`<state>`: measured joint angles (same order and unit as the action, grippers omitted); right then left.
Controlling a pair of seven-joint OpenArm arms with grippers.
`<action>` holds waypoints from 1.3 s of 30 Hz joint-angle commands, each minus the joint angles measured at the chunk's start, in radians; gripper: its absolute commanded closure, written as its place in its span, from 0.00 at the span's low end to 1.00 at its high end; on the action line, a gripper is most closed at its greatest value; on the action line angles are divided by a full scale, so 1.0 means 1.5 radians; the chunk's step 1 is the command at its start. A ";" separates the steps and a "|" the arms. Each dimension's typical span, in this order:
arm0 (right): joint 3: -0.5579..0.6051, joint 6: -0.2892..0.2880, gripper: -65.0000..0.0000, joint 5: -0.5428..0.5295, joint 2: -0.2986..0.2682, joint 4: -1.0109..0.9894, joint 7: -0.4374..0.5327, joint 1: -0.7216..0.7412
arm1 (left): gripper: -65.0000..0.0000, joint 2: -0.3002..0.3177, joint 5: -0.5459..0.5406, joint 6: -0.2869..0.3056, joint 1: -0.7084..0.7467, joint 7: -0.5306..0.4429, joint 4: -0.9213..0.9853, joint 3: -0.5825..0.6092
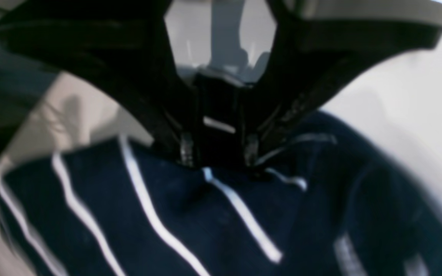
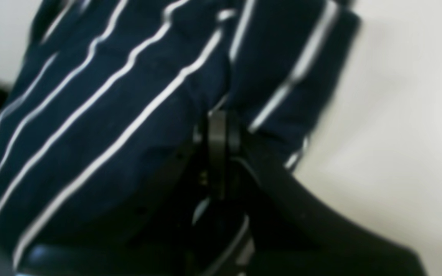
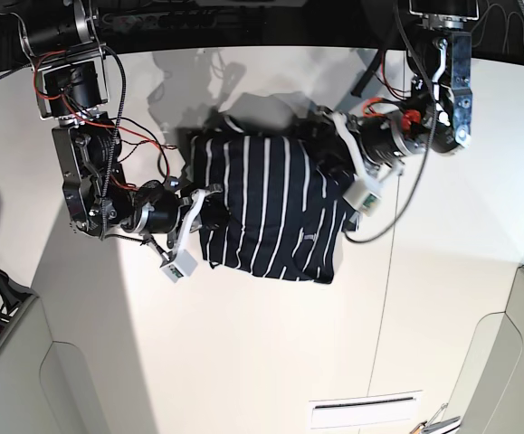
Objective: Fold the T-shirt properly
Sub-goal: 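Grasp opposite sides of the folded bundle with both grippers, then hold the bundle with both grippers and pull its sides apart to square it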
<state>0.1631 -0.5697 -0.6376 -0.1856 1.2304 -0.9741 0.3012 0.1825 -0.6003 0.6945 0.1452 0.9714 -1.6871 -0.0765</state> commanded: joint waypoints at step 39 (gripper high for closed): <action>-0.169 -0.009 1.00 0.038 0.001 0.186 0.074 -0.138 | 0.77 0.031 -0.218 0.002 0.038 0.047 -0.057 -0.183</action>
<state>-0.0868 -0.5777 -0.5602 -0.1822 1.4960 -0.8864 0.0753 0.2214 -0.9073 0.6891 0.2104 1.0630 -1.7611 -0.3481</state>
